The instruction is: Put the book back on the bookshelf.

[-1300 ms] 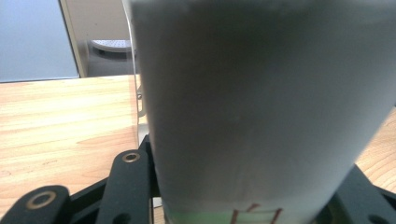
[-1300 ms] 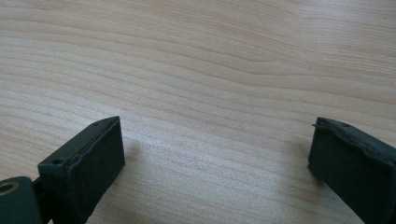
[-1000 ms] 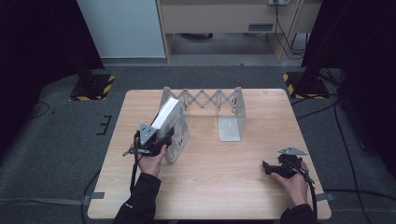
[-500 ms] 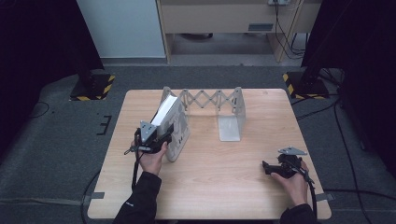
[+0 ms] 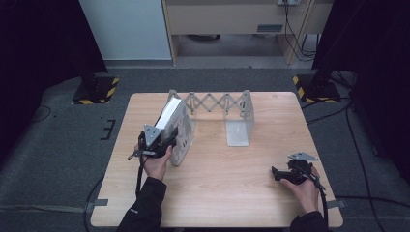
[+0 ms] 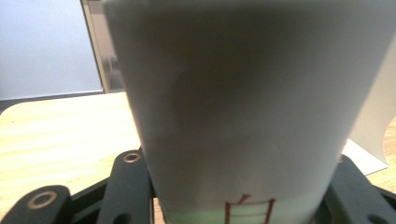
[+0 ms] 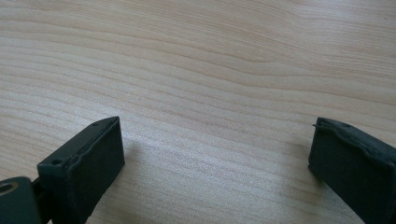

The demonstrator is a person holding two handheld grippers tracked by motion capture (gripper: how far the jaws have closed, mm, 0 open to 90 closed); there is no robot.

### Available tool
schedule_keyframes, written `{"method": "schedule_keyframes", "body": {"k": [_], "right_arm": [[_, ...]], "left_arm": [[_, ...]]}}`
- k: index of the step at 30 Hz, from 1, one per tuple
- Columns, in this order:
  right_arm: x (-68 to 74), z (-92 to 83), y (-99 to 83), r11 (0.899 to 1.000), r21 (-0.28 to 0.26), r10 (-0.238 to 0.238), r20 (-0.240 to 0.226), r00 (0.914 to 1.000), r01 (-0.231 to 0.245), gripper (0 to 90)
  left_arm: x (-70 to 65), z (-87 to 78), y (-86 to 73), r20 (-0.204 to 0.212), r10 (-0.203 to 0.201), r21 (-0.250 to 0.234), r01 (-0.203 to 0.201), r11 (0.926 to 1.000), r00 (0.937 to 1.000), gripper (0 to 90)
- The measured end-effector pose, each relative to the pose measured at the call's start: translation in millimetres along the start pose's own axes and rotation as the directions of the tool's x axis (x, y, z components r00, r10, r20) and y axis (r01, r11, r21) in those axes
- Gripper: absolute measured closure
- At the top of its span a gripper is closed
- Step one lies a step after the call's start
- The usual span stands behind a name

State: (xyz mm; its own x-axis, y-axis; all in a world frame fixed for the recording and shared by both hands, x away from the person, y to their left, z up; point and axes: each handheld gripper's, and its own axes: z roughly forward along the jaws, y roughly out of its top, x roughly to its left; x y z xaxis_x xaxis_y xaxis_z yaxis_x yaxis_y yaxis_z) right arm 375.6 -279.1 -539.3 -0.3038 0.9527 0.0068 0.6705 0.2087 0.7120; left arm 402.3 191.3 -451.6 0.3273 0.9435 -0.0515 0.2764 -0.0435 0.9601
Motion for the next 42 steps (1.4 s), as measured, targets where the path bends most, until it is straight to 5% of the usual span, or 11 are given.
{"method": "schedule_keyframes", "body": {"k": [11,20,24,33,37,42], "right_arm": [[0.2,0.3,0.3,1.0,0.0,0.002,0.0,1.0,-0.002,3.7],[0.4,0.4,0.4,1.0,0.0,0.003,0.0,1.0,-0.003,3.7],[0.4,0.4,0.4,1.0,0.0,0.004,0.0,1.0,-0.004,3.7],[0.3,0.4,0.4,1.0,0.0,0.002,0.0,1.0,-0.002,3.7],[0.3,0.4,0.4,1.0,0.0,0.002,0.0,1.0,-0.002,3.7],[0.3,0.3,0.4,1.0,0.0,0.001,-0.001,1.0,-0.001,3.7]], "left_arm": [[-6.2,13.3,0.6,-0.022,0.037,-0.017,-0.037,0.9992,0.9991,49.8],[-3.7,18.0,-0.4,-0.002,0.023,-0.02,-0.023,0.9995,0.9997,48.3],[-0.3,19.7,-8.6,0.051,-0.026,0.009,0.026,0.9996,0.9983,45.4],[-0.5,19.0,-24.6,0.07,-0.044,0.08,0.038,0.9961,0.9966,41.9],[0.9,22.4,-33.2,0.082,-0.056,0.143,0.044,0.9887,0.995,42.7],[-0.3,22.7,-42.0,0.067,-0.045,0.098,0.038,0.9944,0.9967,47.0]]}}
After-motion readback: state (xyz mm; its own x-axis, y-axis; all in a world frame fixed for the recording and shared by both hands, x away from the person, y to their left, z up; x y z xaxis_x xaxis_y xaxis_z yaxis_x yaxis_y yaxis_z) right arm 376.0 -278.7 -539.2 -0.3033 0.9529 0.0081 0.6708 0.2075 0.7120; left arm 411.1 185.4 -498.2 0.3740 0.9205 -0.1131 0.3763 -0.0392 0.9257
